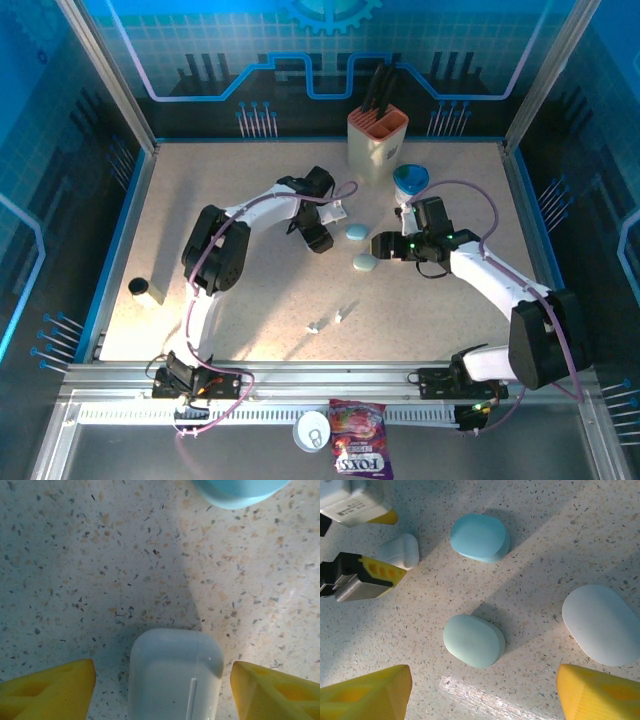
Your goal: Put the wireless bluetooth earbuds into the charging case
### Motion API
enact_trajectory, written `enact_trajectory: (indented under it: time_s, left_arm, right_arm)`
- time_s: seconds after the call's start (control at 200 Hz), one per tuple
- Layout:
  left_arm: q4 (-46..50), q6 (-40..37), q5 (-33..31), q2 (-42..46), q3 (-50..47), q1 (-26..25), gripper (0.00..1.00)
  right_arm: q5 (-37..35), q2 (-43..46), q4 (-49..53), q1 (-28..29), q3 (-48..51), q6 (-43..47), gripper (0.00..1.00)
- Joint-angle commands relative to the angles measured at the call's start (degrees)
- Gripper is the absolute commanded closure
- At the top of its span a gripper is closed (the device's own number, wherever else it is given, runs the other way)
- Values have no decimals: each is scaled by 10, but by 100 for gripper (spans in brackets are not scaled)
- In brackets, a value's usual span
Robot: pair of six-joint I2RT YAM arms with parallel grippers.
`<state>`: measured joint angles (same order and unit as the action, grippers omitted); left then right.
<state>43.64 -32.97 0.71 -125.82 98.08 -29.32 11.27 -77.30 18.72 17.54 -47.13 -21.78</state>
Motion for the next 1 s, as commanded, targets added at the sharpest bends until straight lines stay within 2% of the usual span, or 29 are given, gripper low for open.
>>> enact_trajectory:
  time_s: [0.0,0.27,0.345,0.455,0.725,0.865,0.995]
  left_arm:
    - [34,9,-7,-20,27,-4,30]
    - [41,27,-18,-54,55,-7,38]
    - [43,32,-17,-58,57,-7,47]
    - [43,42,-20,-56,52,-7,54]
    - [13,72,-32,-13,3,-7,52]
    - [-4,95,-33,7,-11,-6,54]
    - [-28,150,-29,36,-26,-6,55]
  right_arm:
    - [10,15,1,-9,15,5,23]
    - [10,26,8,-15,19,5,23]
    - [10,29,10,-15,20,5,23]
    - [9,31,9,-17,20,4,23]
    - [16,30,4,-19,20,0,23]
    - [17,35,0,-19,28,-3,24]
    - [17,40,-2,-19,31,-4,23]
